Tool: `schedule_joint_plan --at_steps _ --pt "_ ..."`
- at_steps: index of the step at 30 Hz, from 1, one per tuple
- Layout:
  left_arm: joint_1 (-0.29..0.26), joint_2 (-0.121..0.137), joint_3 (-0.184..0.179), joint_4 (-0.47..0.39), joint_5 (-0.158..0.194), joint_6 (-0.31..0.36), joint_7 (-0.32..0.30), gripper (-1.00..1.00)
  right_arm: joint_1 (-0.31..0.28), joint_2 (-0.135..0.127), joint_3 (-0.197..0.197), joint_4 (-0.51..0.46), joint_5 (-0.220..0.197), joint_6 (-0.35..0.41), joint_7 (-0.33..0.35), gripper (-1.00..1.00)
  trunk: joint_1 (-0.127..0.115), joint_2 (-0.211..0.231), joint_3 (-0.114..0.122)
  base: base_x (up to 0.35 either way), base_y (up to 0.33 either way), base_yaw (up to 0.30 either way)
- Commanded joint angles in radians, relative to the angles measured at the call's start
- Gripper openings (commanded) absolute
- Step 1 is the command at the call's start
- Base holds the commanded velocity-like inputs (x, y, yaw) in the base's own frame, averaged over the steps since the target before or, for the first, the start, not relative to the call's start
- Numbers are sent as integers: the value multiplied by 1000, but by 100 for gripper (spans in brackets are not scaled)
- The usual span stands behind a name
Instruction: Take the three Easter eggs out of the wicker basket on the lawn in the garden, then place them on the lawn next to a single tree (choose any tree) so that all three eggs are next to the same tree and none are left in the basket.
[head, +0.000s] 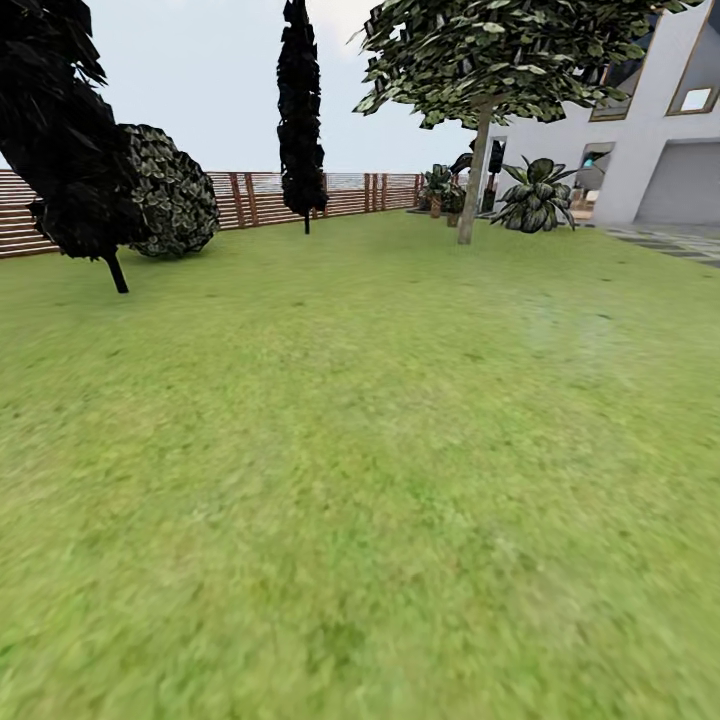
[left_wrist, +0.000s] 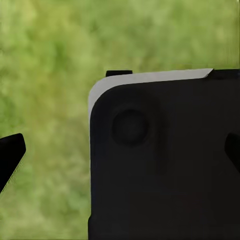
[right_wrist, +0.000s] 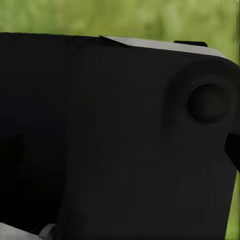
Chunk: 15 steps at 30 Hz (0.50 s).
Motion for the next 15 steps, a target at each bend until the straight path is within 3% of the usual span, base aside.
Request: schedule_joint_plan --at_steps 1,15 --pt "0 0 -1 1 0 -3 1 100 0 0 7 -1 -1 -2 -1 100 1 0 -1 289 0 -1" --pt "0 0 -1 1 0 -3 1 100 0 0 7 -1 -1 -2 -1 100 1 0 -1 276 0 0"
